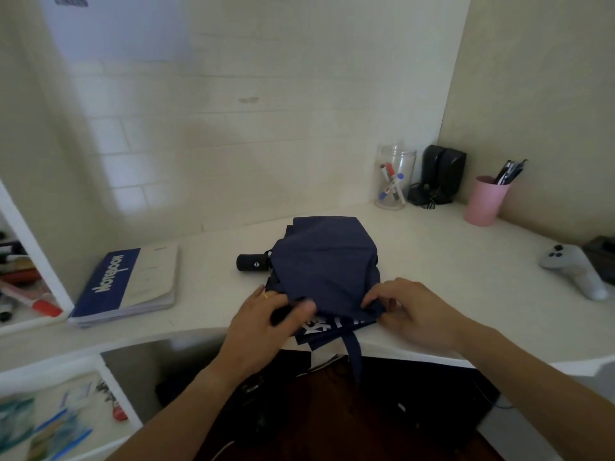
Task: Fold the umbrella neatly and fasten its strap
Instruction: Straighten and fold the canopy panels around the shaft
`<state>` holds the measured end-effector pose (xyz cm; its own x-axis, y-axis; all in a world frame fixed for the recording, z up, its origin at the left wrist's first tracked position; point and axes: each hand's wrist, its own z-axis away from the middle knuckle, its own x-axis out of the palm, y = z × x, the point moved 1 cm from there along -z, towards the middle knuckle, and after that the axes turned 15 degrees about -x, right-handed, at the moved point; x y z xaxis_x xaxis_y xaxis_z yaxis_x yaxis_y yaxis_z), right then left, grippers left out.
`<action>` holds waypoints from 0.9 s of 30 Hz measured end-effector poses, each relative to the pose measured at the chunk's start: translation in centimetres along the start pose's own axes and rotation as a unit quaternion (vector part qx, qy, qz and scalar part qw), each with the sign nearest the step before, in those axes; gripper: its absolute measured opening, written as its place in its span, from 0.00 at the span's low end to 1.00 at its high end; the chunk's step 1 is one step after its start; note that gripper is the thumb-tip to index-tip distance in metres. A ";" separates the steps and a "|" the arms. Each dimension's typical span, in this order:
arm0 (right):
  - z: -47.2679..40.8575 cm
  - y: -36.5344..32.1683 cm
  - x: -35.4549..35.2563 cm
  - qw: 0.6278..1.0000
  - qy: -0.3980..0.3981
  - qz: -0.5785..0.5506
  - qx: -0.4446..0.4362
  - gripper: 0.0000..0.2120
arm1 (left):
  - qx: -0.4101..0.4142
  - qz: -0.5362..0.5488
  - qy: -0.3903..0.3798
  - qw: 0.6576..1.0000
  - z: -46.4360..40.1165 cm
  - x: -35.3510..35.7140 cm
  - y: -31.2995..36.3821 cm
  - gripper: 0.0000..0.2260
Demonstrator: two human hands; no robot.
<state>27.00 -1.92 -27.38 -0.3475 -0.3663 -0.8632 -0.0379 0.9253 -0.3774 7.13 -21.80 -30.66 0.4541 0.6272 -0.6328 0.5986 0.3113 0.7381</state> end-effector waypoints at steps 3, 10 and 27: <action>-0.1 0.4 0.2 1.000 -0.003 -0.010 0.014 0.15 | -0.107 0.052 0.060 0.991 -0.5 0.4 0.7 0.25; -1.0 0.0 -0.6 0.924 0.167 -0.296 0.178 0.06 | -0.086 0.051 0.115 0.988 0.2 0.9 0.3 0.10; -1.2 -0.6 0.3 0.797 0.274 -0.438 0.315 0.15 | -0.033 0.050 0.057 0.997 0.2 0.3 -0.6 0.16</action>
<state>25.78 -2.44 -26.98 -0.8092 -0.5865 0.0336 -0.0731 0.0437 -0.9964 7.06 -21.89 -31.34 0.4302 0.7329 -0.5271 0.5078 0.2862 0.8125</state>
